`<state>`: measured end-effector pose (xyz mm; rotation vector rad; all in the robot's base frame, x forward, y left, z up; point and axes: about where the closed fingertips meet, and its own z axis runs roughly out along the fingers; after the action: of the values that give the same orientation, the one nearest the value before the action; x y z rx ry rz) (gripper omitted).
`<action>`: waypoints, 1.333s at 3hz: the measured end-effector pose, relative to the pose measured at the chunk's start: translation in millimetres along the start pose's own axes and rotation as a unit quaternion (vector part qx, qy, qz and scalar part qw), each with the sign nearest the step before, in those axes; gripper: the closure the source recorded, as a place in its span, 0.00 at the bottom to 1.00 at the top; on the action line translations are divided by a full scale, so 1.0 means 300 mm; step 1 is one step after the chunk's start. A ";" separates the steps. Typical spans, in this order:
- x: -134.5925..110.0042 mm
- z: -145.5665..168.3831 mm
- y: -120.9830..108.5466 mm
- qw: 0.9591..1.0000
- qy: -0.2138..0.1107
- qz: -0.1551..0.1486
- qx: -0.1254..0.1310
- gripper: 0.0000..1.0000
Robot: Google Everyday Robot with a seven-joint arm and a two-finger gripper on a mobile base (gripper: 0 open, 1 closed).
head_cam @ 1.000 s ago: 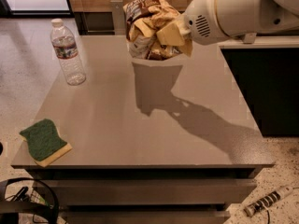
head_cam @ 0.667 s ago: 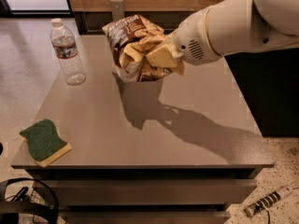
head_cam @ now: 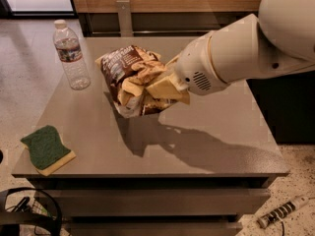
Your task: Move brown chip bag near sponge
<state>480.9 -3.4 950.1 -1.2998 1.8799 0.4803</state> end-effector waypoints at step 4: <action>0.007 0.088 0.113 0.993 0.025 -0.044 -0.109 0.60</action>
Offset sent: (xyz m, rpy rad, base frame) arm -0.0190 0.0380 -0.0380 -0.0401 0.1535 0.3231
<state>460.1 27.1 928.0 -1.5448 1.8407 0.6263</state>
